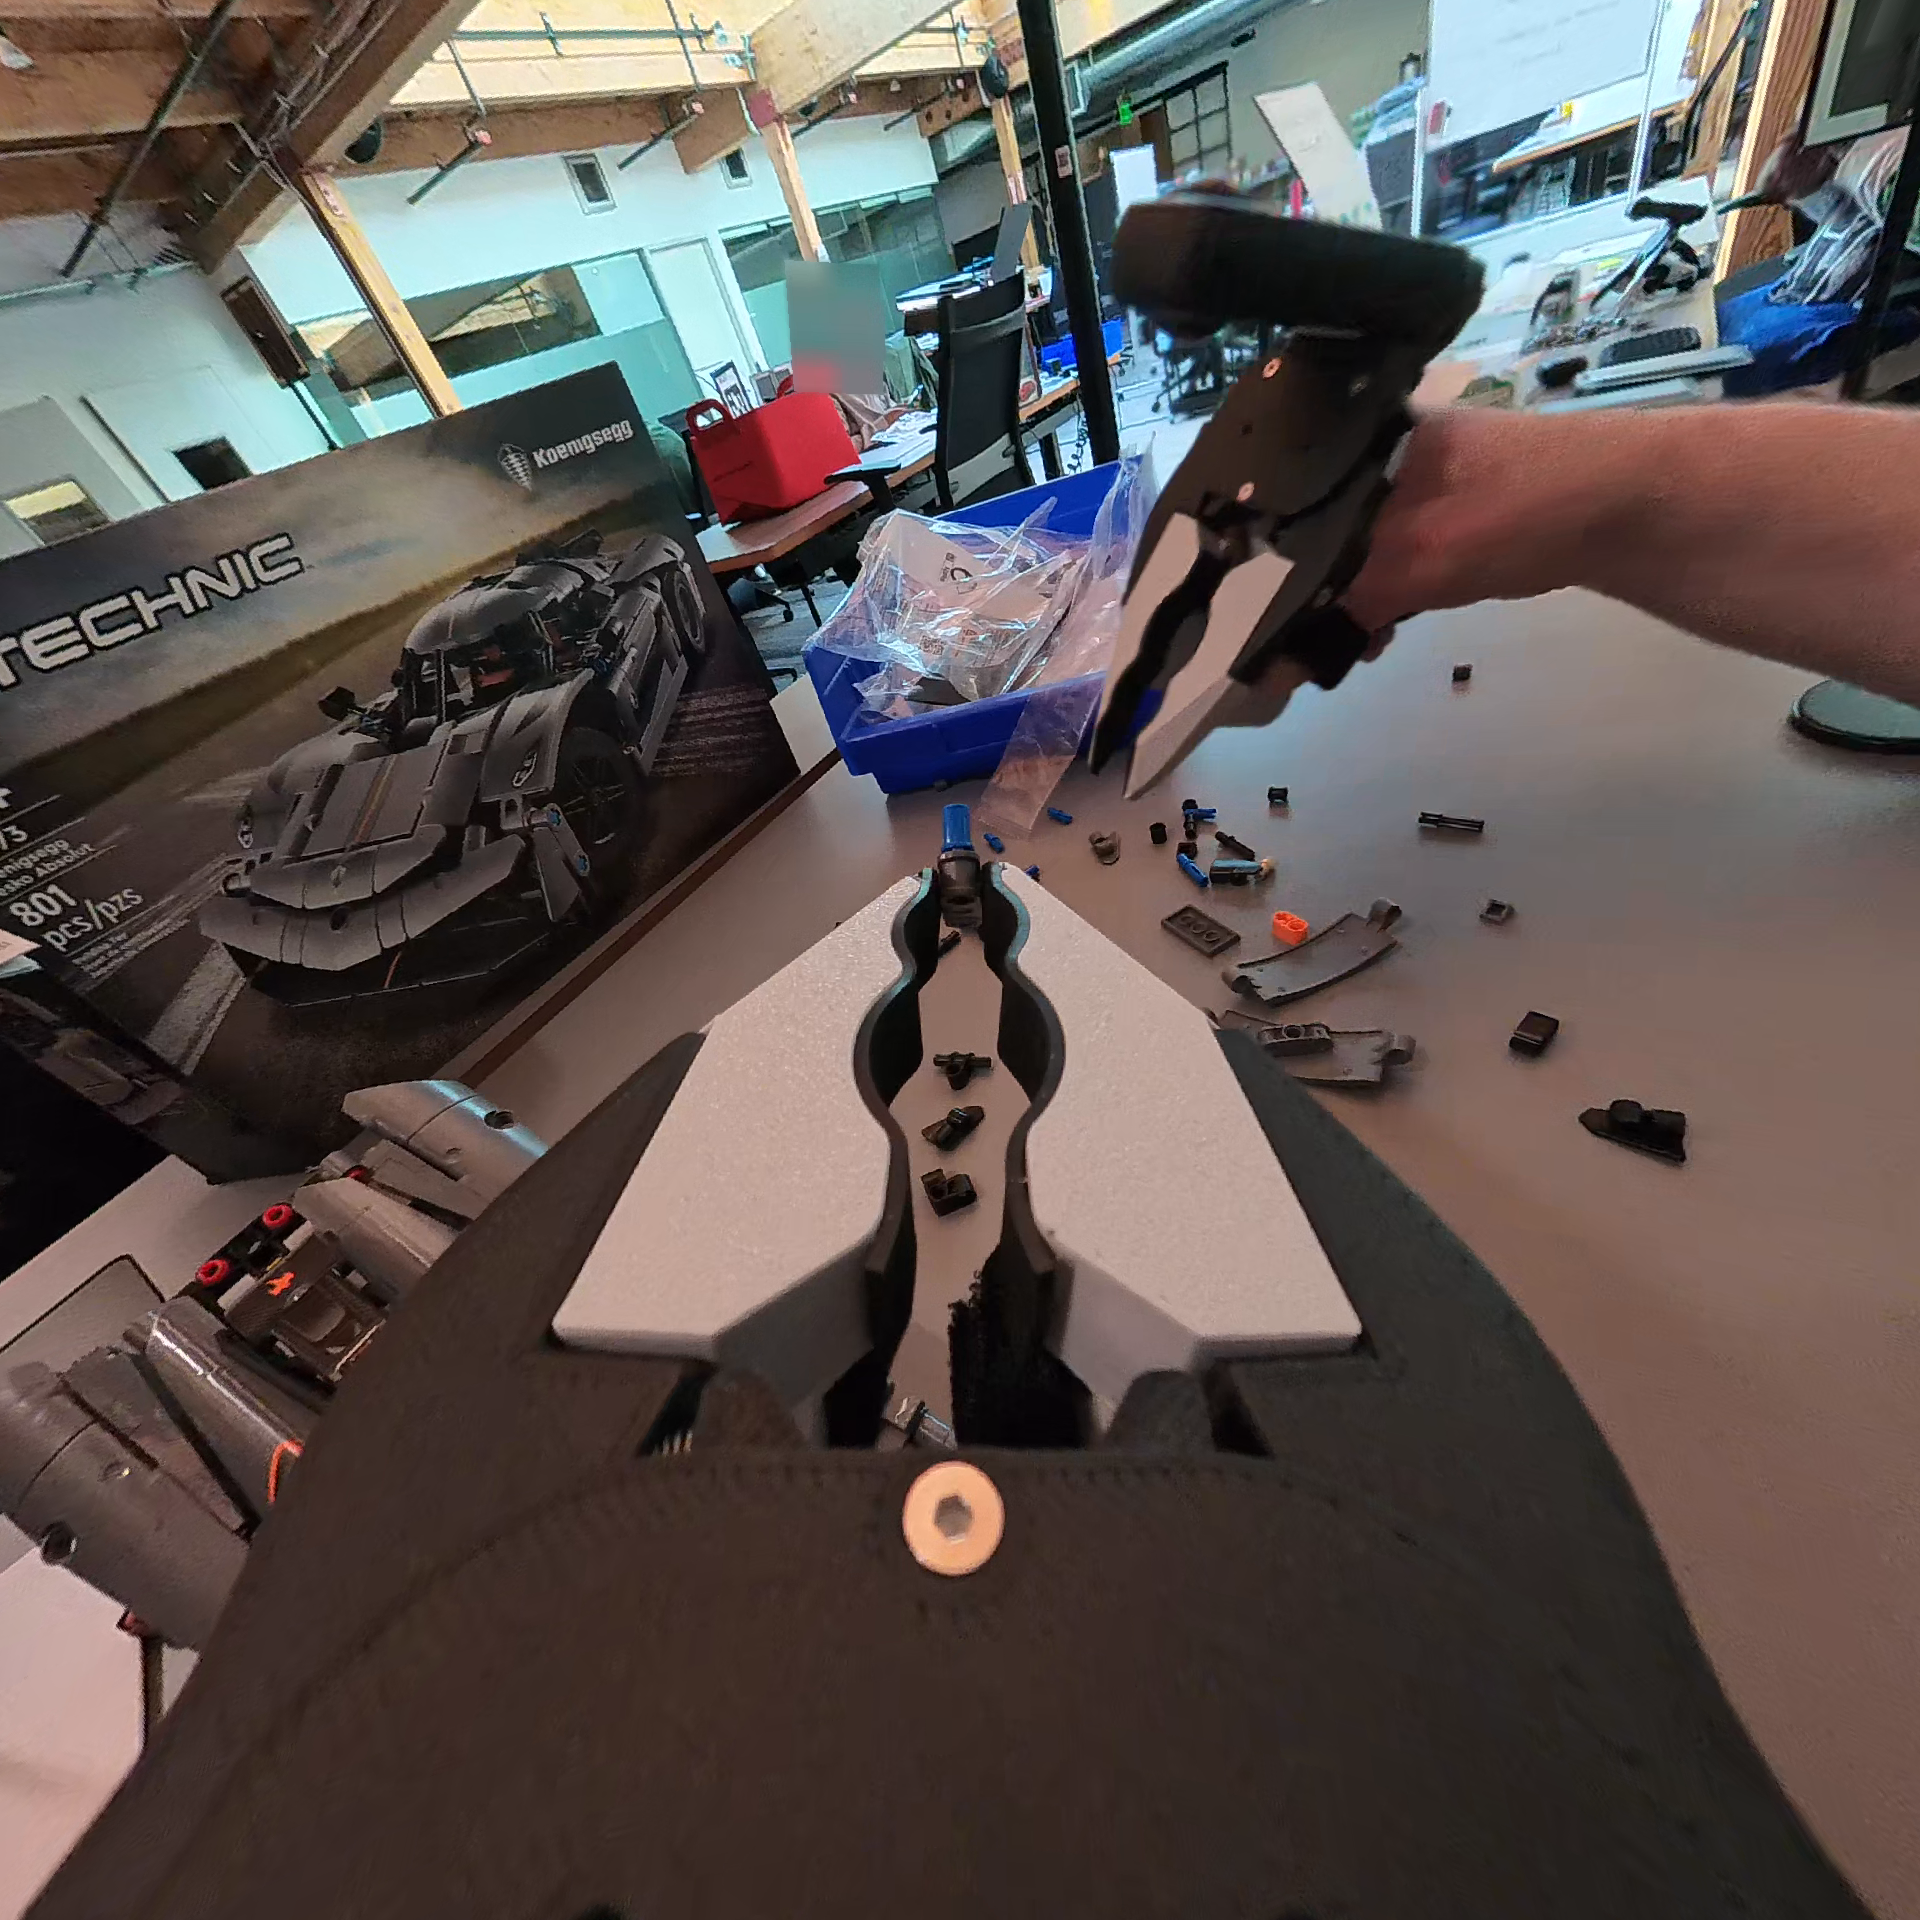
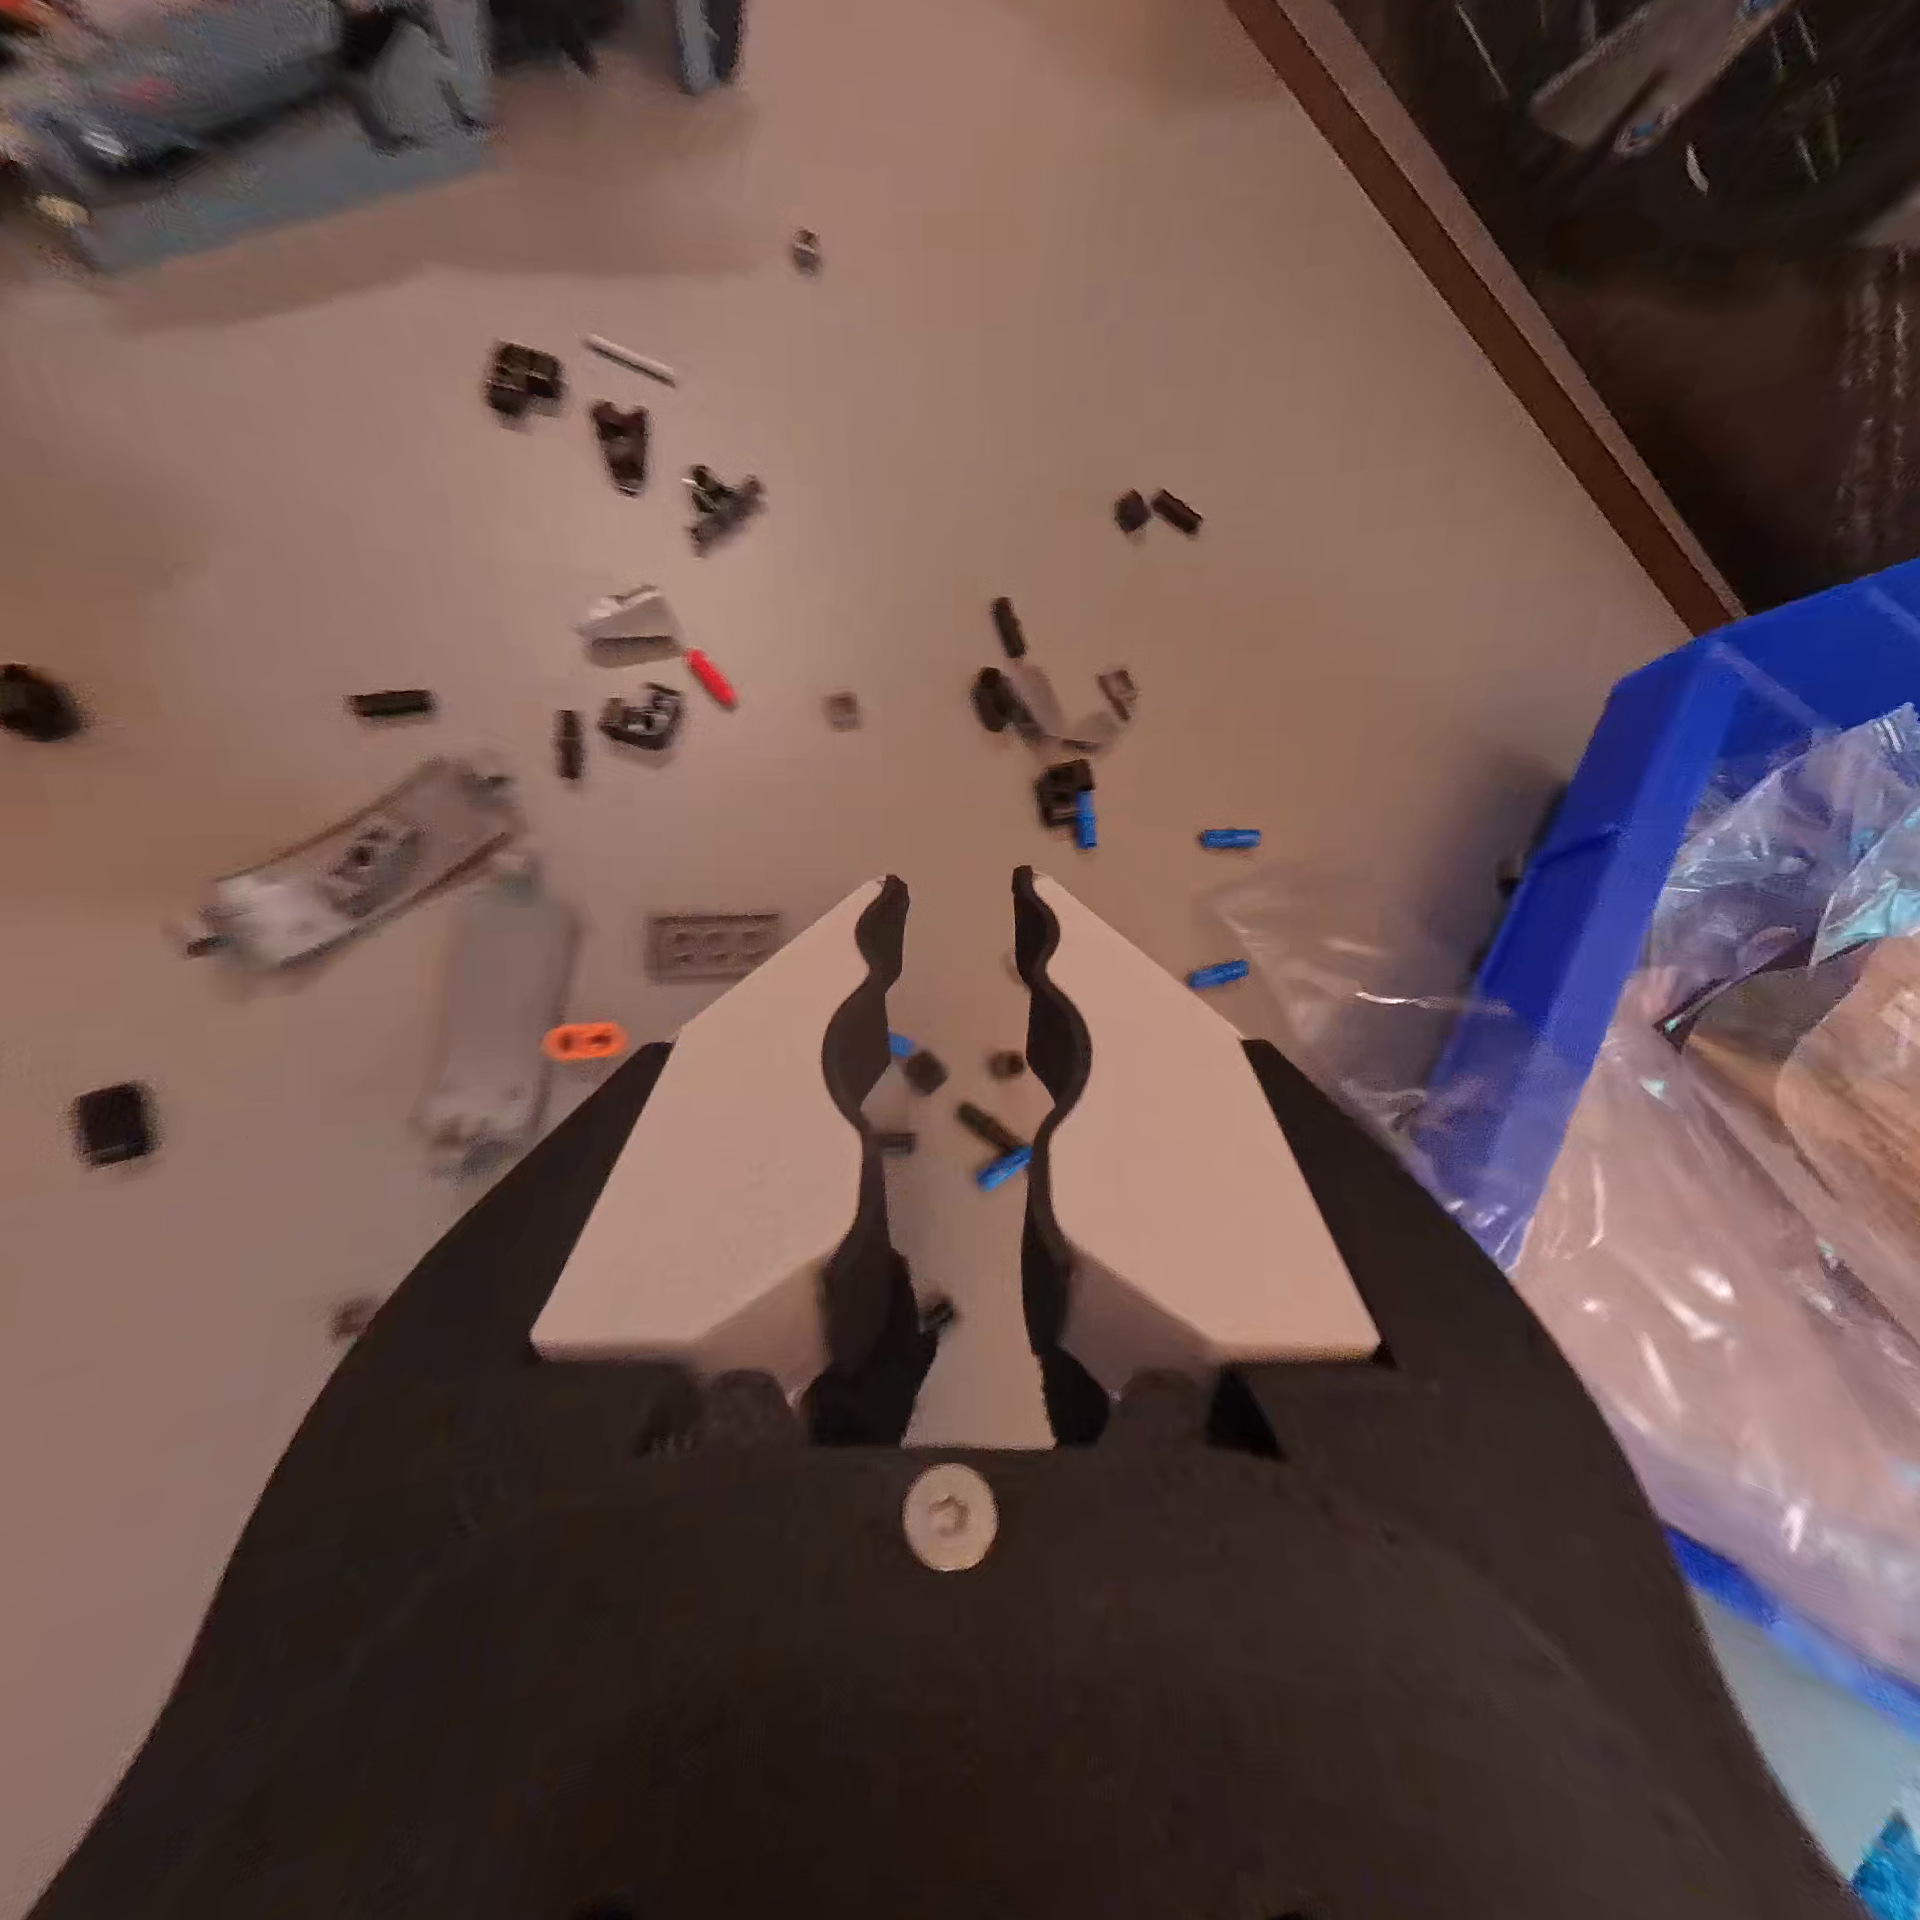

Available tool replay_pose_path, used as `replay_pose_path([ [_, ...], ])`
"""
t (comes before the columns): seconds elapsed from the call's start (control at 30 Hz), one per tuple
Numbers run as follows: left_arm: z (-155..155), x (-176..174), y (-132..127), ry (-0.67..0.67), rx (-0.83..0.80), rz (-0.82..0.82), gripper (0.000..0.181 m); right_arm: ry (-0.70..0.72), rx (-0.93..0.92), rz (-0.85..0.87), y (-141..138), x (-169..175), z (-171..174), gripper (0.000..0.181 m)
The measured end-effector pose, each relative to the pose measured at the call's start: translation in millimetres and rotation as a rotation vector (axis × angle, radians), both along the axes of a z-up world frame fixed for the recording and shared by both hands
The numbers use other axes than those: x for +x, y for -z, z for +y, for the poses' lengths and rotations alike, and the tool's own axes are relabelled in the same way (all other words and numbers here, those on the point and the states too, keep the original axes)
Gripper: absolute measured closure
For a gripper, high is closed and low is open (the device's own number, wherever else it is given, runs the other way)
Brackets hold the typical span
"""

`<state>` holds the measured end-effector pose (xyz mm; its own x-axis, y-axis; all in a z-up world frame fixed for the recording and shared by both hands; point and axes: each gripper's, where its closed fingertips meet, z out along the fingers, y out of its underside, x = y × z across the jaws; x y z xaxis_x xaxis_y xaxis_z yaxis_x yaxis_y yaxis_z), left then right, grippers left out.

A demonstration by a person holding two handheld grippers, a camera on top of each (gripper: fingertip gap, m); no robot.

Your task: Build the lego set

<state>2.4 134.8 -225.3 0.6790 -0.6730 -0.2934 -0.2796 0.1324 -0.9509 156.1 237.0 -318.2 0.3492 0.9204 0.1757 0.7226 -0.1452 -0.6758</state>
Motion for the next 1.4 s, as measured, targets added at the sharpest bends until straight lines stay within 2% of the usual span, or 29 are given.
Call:
replay_pose_path([
  [0.13, 0.5, -0.3, 0.7, -0.001, -0.002, 0.002, 0.176, -0.001, -0.032, -0.073, 27.9, -10.0, 32.4, 0.163],
  [0.37, 1.2, 2.5, 3.2, 0.004, -0.006, 0.015, 0.176, -0.01, -0.064, -0.107, 49.0, -24.1, 58.1, 0.164],
  [0.57, 1.5, 2.4, 3.4, 0.003, -0.007, 0.016, 0.176, -0.034, -0.104, -0.104, 55.1, -27.2, 57.2, 0.169],
  [0.73, 1.6, 1.7, 2.9, 0.002, -0.006, 0.014, 0.176, -0.071, -0.186, -0.05, 50.5, -26.5, 40.0, 0.172],
  [0.83, 1.4, 2.0, 2.3, 0.003, -0.005, 0.014, 0.176, -0.157, -0.291, 0.126, 25.0, -35.9, 12.3, 0.173],
  [1.0, 0.9, 2.8, 1.8, 0.005, -0.003, 0.013, 0.176, -0.398, -0.516, 0.649, -68.3, -43.8, -43.4, 0.173],
  [1.1, 0.9, 2.1, 1.7, 0.003, -0.003, 0.012, 0.176, -0.463, -0.601, 0.844, -105.5, -35.2, -58.4, 0.173],
  [1.2, 0.8, 1.3, 1.3, 0.003, -0.003, 0.007, 0.176, -0.496, -0.635, 0.908, -118.7, -31.1, -69.6, 0.173],
  [1.4, 0.1, 2.2, 1.0, 0.006, -0.001, 0.009, 0.176, -0.534, -0.671, 0.923, -123.5, -31.3, -89.2, 0.173],
])
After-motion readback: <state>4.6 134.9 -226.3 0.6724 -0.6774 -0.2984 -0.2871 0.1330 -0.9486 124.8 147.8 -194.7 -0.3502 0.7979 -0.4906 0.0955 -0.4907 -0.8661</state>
